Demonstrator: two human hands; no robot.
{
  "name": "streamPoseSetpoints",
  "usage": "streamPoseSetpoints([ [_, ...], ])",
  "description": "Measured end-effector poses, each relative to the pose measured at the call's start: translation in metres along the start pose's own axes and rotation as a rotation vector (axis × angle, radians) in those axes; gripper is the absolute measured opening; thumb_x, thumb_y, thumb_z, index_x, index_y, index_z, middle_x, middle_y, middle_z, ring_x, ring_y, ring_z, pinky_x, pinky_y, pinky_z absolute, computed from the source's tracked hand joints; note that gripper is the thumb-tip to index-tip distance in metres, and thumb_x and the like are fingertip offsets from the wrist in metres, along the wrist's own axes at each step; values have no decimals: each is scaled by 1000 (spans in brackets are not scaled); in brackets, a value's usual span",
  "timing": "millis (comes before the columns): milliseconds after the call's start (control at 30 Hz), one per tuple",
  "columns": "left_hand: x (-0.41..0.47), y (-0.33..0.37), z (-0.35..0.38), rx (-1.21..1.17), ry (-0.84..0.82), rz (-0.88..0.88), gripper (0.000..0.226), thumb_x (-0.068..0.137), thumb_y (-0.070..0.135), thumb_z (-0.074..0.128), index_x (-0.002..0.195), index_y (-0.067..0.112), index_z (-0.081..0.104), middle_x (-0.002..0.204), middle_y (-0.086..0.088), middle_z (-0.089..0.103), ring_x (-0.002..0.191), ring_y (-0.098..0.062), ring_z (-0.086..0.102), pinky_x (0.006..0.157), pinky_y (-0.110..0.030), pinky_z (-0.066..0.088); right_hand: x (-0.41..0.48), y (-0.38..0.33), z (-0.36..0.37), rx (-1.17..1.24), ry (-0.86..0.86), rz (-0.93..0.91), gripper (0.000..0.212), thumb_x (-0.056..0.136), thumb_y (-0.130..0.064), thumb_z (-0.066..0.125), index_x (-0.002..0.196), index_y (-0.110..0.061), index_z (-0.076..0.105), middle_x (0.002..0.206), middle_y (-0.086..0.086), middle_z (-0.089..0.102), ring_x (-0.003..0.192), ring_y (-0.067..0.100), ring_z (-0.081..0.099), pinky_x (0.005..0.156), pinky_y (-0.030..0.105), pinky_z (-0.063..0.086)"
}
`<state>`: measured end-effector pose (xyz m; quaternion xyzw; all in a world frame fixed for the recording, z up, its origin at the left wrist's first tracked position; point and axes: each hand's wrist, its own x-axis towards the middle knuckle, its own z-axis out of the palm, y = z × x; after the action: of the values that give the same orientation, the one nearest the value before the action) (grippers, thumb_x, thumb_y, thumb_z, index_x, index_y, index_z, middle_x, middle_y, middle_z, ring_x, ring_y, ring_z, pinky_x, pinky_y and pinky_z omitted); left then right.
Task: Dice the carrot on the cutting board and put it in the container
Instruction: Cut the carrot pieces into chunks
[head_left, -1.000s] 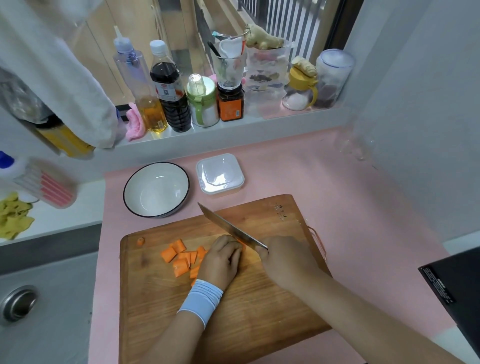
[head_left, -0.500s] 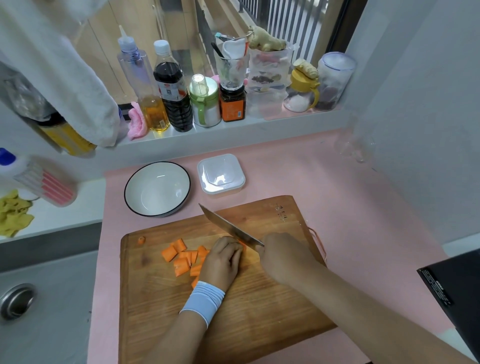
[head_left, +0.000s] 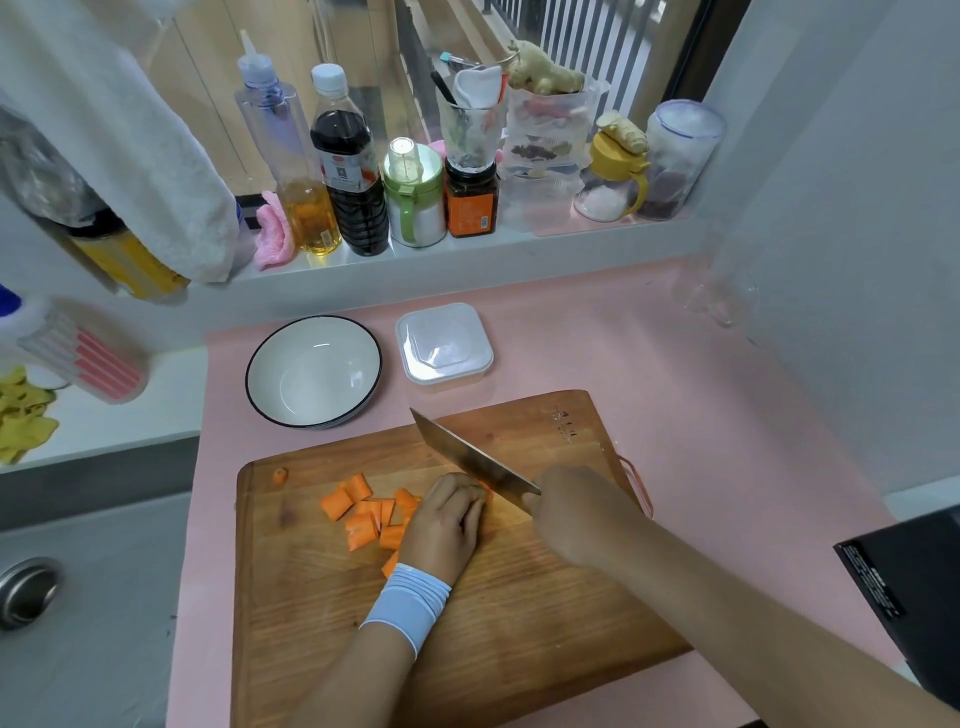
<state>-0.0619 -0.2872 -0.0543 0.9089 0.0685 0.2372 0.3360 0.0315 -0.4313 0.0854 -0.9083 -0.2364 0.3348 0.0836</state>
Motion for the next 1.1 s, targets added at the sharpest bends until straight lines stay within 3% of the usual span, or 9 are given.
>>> streamPoseSetpoints([
  [433, 0, 0, 1, -17, 14, 2, 9, 85, 0, 67, 92, 7, 70, 96, -2, 62, 91, -16, 61, 85, -26, 52, 1, 1, 5, 35, -17, 15, 22, 105, -34, 49, 108, -18, 64, 94, -3, 63, 90, 16, 64, 91, 32, 54],
  [600, -1, -1, 1, -23, 15, -5, 10, 86, 1, 66, 93, 7, 70, 97, -3, 62, 92, -15, 61, 85, -26, 52, 4, 2, 12, 74, -19, 15, 21, 105, -34, 48, 94, -21, 60, 87, -3, 61, 84, 15, 63, 82, 30, 54],
  [733, 0, -1, 2, -14, 23, 8, 11, 84, -2, 69, 91, 5, 70, 97, -5, 62, 94, -16, 61, 89, -23, 50, 10, 1, 28, 101, 24, 43, 29, 104, -29, 49, 75, -24, 51, 77, -3, 57, 77, 20, 61, 62, 29, 46],
  [867, -1, -2, 2, -8, 25, 7, 9, 85, -1, 67, 91, 5, 70, 97, -5, 62, 94, -15, 62, 90, -23, 50, 18, 1, 33, 108, 34, 56, 24, 102, -27, 50, 82, -17, 58, 75, -1, 57, 73, 21, 59, 55, 28, 41],
  [1000, -2, -1, 1, 1, 16, 9, 10, 84, -2, 69, 91, 5, 71, 97, -5, 63, 93, -15, 62, 89, -21, 50, 15, 1, 31, 141, 36, 39, 28, 103, -35, 49, 91, -15, 63, 77, -3, 56, 77, 22, 60, 63, 30, 43],
  [1100, 0, -1, 0, 7, 14, 20, 9, 84, -3, 69, 90, 4, 70, 95, -5, 64, 91, -16, 62, 88, -21, 50, 11, -1, 29, 98, 53, 22, 32, 105, -40, 45, 87, -17, 60, 77, -2, 56, 77, 23, 59, 67, 31, 45],
])
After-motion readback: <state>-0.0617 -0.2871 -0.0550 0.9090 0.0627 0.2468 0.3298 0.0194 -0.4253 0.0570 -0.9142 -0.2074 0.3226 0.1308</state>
